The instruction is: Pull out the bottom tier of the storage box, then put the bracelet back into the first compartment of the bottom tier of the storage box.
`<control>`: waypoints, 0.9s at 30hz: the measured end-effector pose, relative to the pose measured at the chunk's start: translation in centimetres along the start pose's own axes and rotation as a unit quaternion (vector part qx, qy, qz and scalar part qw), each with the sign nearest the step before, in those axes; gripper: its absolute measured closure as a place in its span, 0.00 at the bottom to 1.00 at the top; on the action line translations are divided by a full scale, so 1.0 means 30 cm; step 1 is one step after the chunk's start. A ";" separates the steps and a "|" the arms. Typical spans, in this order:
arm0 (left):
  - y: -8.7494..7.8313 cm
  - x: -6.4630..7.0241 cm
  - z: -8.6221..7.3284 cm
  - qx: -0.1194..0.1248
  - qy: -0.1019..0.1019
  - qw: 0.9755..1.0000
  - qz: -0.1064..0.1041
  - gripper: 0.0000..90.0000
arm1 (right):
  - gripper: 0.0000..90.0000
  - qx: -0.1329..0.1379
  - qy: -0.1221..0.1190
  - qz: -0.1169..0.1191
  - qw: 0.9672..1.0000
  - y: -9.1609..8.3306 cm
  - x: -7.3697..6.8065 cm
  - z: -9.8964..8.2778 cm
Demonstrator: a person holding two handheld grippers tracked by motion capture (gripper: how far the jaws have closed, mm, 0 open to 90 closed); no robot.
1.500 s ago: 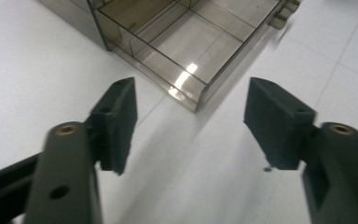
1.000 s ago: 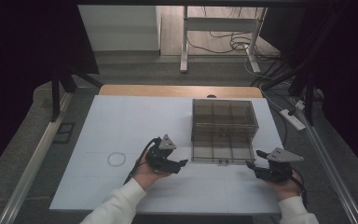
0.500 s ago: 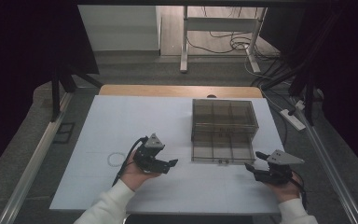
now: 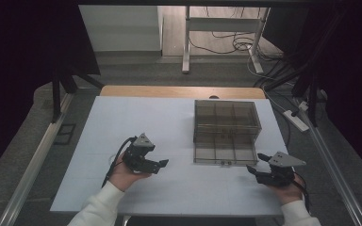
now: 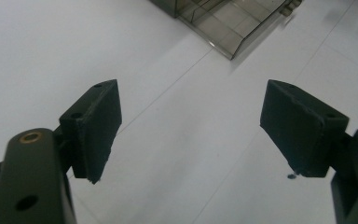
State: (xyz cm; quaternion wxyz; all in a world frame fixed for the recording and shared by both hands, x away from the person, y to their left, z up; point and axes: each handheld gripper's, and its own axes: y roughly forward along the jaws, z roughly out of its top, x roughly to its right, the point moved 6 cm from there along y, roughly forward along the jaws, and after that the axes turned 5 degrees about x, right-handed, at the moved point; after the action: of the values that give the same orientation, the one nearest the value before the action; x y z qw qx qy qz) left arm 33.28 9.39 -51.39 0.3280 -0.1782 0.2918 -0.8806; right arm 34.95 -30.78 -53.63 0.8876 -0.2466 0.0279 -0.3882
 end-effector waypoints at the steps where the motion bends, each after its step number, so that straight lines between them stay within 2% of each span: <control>1: -0.007 -0.005 -0.002 -0.001 -0.001 1.000 0.001 0.24 | 0.37 -0.001 -0.001 0.000 1.000 0.000 0.000 0.000; 11: -0.082 -0.079 -0.040 -0.007 -0.020 1.000 0.015 0.24 | 0.37 -0.008 -0.006 -0.003 1.000 0.000 -0.003 -0.009; 18: -0.103 -0.115 -0.070 -0.015 -0.032 0.999 0.021 0.24 | 0.37 -0.013 -0.009 -0.003 1.000 0.003 -0.006 -0.016; 27: -0.123 -0.141 -0.076 -0.014 -0.038 0.999 0.029 0.24 | 0.37 -0.012 -0.009 -0.004 1.000 0.003 -0.005 -0.015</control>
State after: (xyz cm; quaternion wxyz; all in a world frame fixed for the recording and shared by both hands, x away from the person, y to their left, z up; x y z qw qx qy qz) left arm 33.43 15.44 -51.32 0.3620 -0.2078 0.2964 -0.8590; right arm 34.80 -30.82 -54.09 0.8831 -0.2612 0.0235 -0.3890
